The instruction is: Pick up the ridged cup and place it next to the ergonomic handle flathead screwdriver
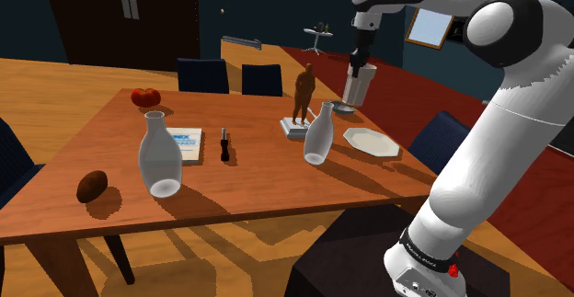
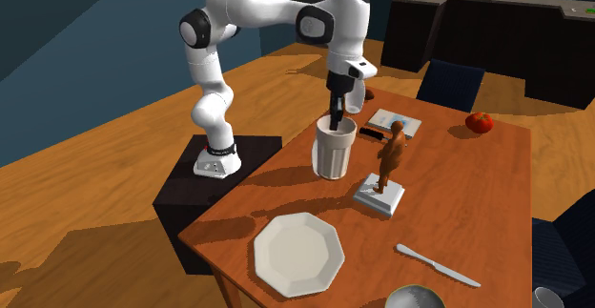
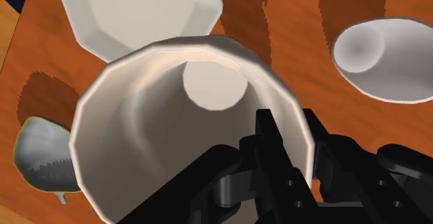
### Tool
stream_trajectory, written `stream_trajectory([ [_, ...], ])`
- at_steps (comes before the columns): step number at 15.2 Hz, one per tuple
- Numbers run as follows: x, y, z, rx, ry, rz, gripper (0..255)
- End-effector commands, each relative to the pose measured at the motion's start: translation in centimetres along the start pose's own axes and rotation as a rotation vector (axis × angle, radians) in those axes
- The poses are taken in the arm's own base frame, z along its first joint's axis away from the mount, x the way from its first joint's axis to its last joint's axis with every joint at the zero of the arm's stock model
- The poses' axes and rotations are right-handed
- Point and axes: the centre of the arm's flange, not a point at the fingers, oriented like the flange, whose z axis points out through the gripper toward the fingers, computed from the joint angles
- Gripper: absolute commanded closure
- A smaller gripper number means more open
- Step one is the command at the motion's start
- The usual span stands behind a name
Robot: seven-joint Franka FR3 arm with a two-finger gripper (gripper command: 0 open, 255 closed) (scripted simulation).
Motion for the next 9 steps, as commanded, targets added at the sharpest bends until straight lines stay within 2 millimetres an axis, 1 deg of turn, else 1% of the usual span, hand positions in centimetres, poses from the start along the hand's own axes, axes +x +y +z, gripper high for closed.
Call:
stream_trajectory([
  [1, -0.2, 0.0, -1.1, 0.0, 0.0, 0.0, 255],
  [5, -0.3, 0.2, -3.2, 0.0, 0.0, 0.0, 255],
  [6, -0.3, 0.2, -3.3, 0.0, 0.0, 0.0, 255],
  [9, 0.4, -3.7, -3.6, 0.0, 0.0, 0.0, 255],
])
